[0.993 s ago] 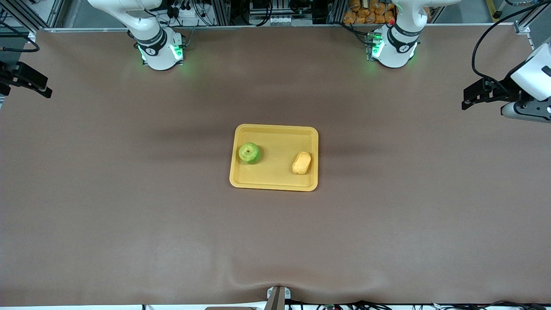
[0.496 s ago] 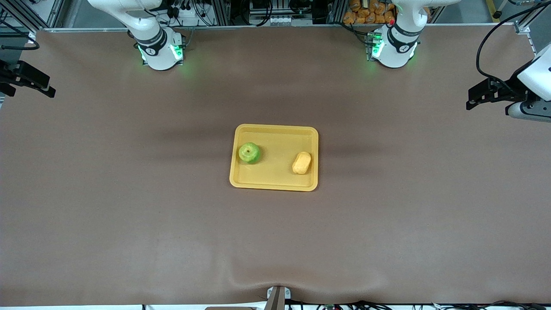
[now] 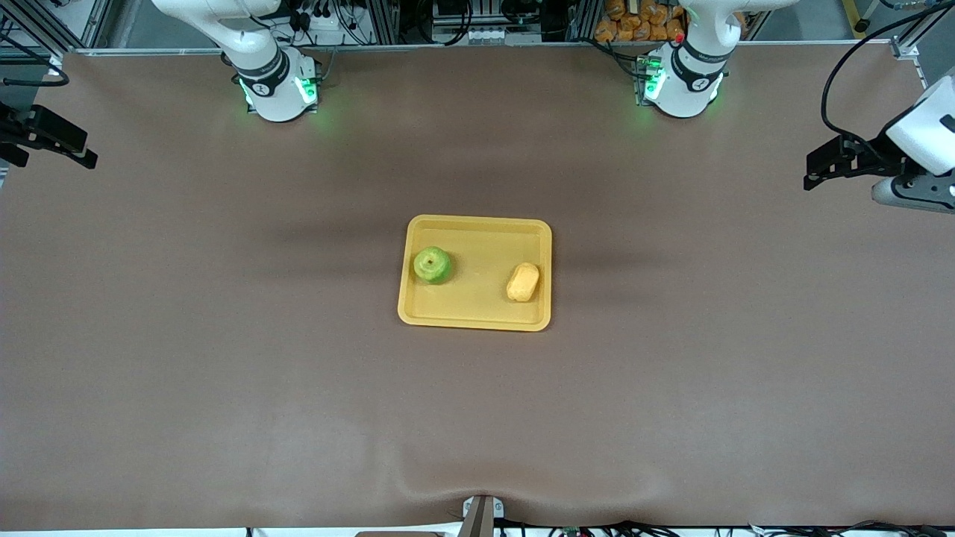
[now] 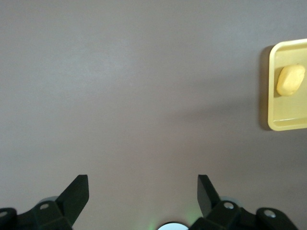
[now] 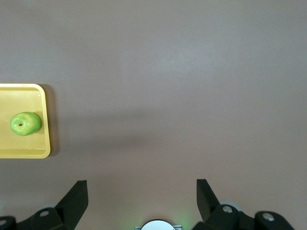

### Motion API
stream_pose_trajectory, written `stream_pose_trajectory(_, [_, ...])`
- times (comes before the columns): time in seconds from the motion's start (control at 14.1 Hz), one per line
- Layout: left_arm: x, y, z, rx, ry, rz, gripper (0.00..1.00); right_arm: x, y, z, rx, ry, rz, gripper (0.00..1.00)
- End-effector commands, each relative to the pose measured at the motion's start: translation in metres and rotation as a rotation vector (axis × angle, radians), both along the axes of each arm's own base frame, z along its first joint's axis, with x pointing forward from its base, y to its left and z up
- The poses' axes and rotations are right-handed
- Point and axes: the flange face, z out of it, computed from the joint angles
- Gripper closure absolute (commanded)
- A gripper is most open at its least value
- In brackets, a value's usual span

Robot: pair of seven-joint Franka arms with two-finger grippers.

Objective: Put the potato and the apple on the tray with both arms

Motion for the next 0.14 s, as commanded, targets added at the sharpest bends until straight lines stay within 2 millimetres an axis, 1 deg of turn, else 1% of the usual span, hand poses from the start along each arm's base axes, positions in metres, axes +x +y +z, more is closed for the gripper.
stream_pose_trajectory(0.0, [-0.0001,-0.0043,0.0023,0.029,0.008,-0.029,0.0,0.0014,0.0021,0.0019,0.012,0.007,0.014,0.0])
stream_pose_trajectory(0.07, [-0.0009,-0.0042,0.0017,0.03,0.016,-0.031,0.0,0.0012,0.0013,0.0018,0.012,0.008,0.012,0.0])
